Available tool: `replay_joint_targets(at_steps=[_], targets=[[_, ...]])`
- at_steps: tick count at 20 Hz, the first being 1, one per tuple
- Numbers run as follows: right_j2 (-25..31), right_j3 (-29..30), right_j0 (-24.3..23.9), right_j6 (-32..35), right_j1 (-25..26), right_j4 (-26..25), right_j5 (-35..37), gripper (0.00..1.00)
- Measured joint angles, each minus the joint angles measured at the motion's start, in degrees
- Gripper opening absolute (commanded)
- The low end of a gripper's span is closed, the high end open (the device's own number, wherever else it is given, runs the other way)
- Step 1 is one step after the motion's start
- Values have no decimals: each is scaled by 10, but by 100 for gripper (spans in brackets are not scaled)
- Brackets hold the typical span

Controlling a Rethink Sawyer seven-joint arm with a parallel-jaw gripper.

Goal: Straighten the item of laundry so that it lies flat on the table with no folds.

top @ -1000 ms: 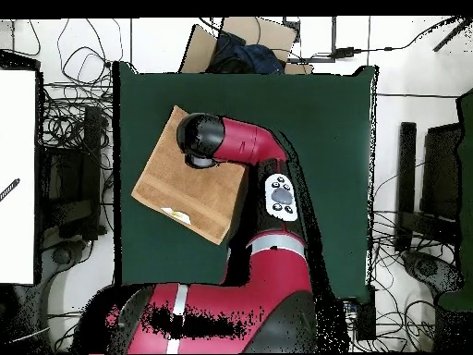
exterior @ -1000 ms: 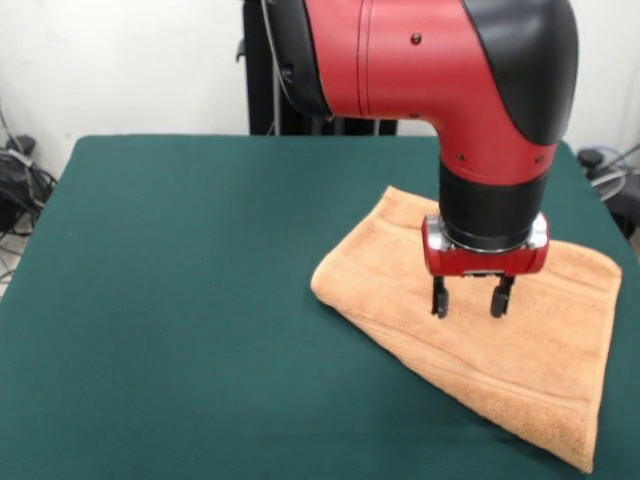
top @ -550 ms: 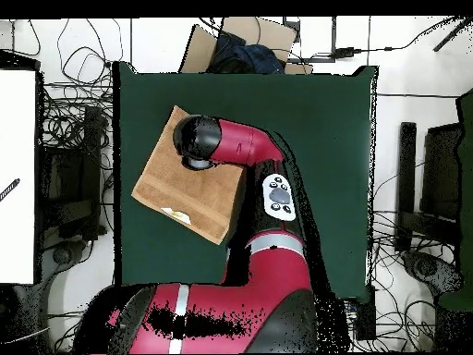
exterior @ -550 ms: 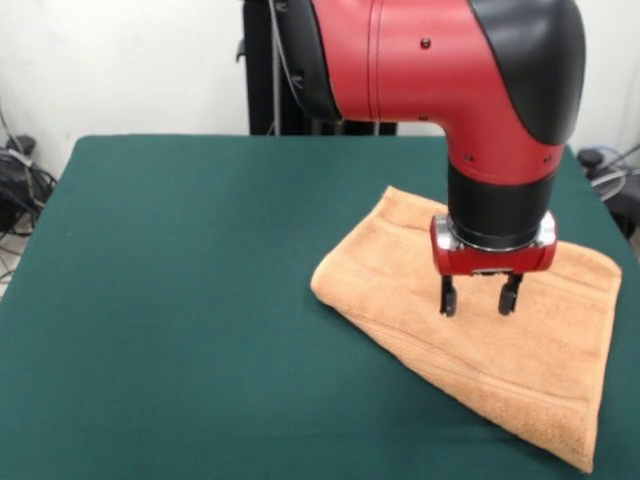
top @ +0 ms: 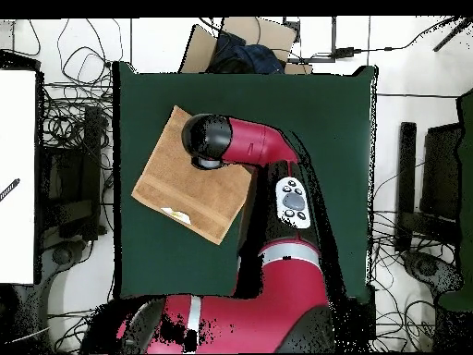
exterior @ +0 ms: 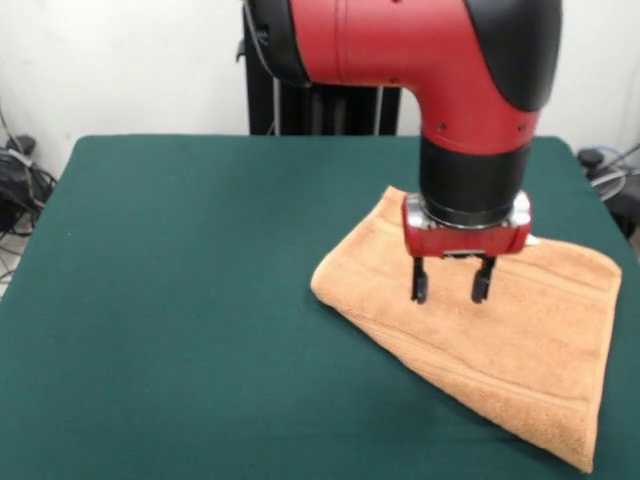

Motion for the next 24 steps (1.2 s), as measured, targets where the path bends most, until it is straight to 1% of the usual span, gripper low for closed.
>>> replay_joint_targets(at_steps=[3,10,16,24], targets=[[0,10,-15,0,-9,-1,0,100],[0,17,-32,0,-9,-1,0,100],[0,23,-32,0,-8,-1,0,100],[0,22,-31,0,-5,-31,0,100]])
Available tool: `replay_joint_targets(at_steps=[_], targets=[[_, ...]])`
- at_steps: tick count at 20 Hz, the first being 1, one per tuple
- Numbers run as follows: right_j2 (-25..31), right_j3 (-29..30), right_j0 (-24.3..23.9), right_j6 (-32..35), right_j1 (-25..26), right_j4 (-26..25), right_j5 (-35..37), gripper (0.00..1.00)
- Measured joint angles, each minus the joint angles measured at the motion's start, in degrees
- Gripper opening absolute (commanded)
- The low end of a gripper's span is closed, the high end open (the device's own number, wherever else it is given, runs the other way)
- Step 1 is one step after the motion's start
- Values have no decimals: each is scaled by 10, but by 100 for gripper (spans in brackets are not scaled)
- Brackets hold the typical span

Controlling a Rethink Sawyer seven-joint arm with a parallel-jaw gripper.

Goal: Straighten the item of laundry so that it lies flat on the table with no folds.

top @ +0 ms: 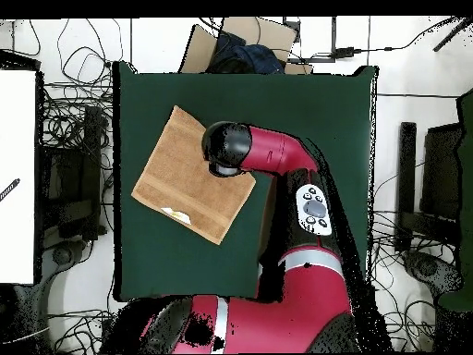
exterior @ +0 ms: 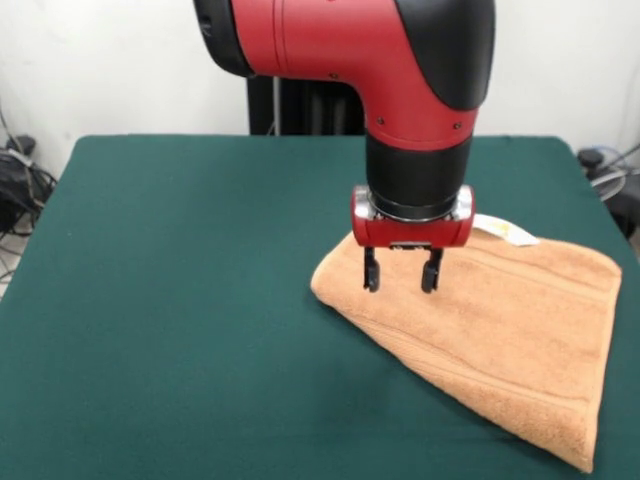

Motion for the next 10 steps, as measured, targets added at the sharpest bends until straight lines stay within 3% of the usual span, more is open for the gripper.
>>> replay_joint_targets(at_steps=[10], targets=[[10,-1,-10,0,24,-11,0,100]])
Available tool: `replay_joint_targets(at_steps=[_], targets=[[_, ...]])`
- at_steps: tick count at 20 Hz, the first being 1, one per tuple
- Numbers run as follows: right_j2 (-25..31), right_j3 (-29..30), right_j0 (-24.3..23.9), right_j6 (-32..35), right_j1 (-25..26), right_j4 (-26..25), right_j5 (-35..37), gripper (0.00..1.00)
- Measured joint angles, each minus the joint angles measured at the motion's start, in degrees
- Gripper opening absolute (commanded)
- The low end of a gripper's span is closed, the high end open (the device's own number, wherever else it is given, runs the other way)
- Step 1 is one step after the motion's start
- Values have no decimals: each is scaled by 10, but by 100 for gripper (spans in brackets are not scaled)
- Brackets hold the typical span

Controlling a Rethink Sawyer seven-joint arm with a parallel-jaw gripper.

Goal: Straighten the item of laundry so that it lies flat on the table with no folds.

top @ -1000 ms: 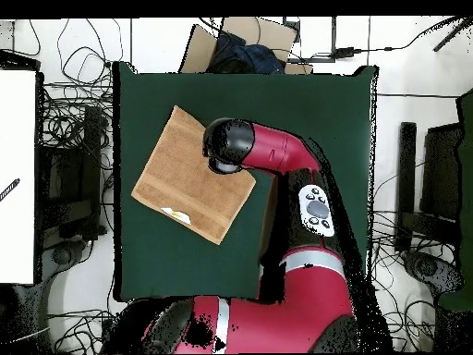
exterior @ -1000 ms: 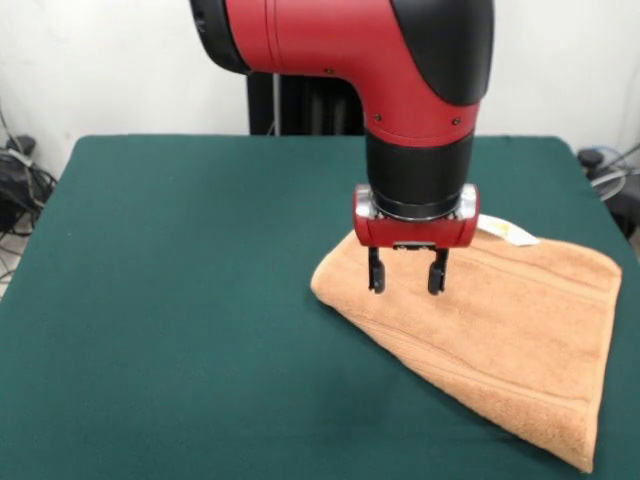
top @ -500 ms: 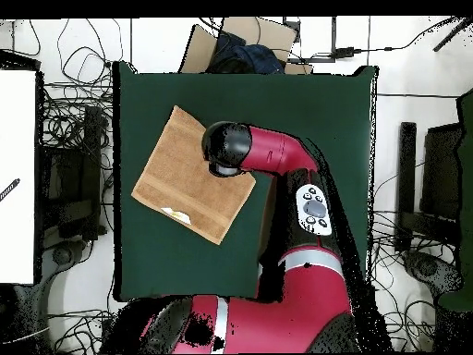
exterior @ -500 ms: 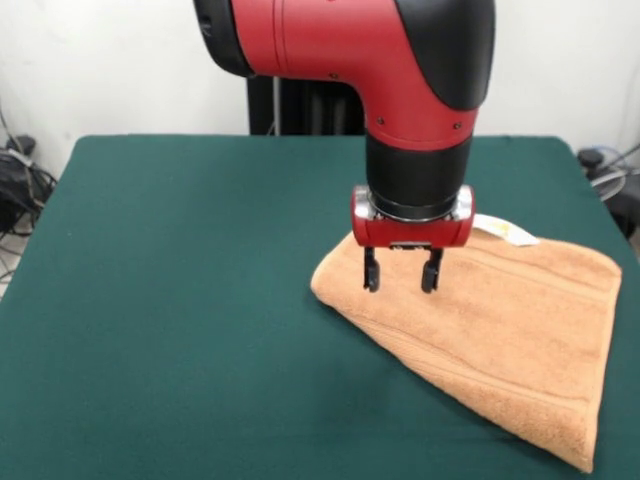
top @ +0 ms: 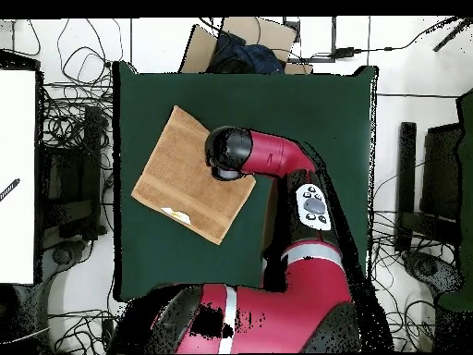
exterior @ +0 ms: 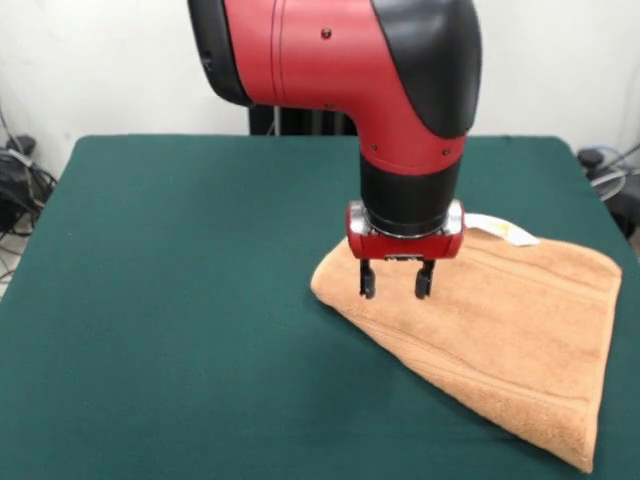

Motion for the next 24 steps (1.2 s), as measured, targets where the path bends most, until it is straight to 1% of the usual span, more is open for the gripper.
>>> replay_joint_targets(at_steps=[24], targets=[[13,0,-13,0,34,0,0,100]])
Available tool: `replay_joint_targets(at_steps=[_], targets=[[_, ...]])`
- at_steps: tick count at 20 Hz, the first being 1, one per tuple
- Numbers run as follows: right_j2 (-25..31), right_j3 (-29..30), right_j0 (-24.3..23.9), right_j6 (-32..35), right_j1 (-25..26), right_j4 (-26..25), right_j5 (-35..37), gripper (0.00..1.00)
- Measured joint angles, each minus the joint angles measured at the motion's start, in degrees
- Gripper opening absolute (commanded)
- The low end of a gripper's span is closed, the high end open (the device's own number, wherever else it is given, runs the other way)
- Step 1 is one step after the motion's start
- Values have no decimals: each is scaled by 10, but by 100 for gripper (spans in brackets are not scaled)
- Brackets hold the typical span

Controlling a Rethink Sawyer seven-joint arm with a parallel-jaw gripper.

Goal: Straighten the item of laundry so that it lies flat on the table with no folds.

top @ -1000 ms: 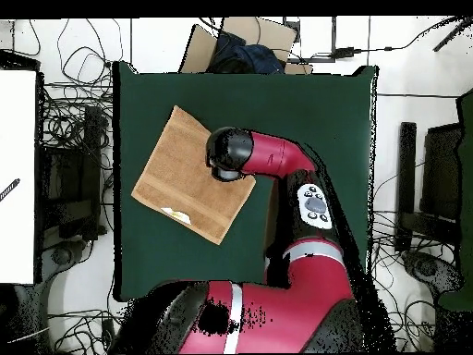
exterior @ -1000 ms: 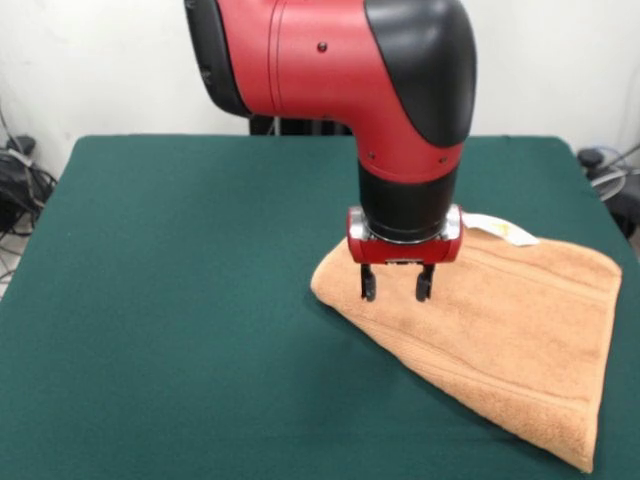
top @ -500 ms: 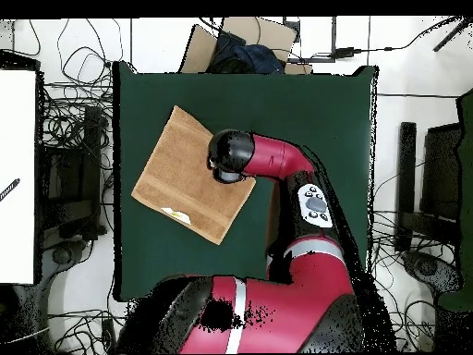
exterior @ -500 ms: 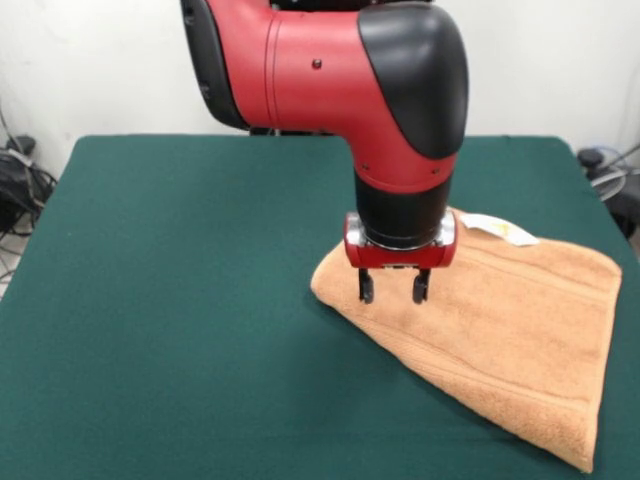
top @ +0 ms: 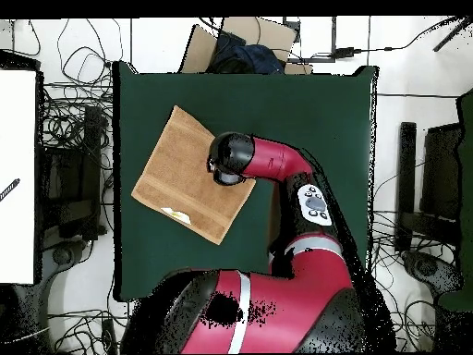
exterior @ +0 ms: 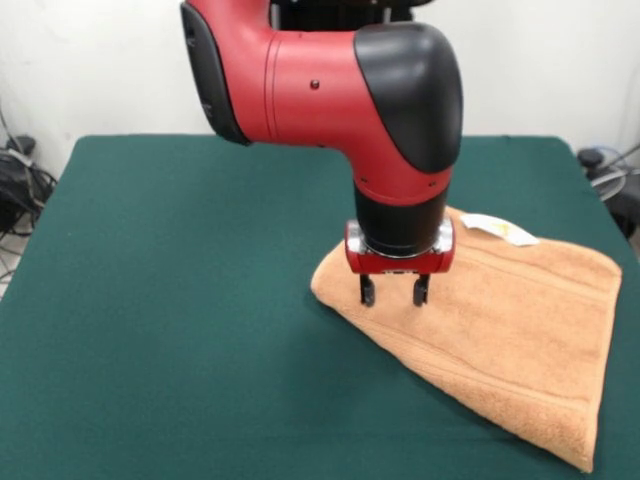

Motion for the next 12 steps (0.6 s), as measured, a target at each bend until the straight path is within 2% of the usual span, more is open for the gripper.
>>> replay_joint_targets(at_steps=[12], targets=[[12,-10,-5,0,24,0,0,100]])
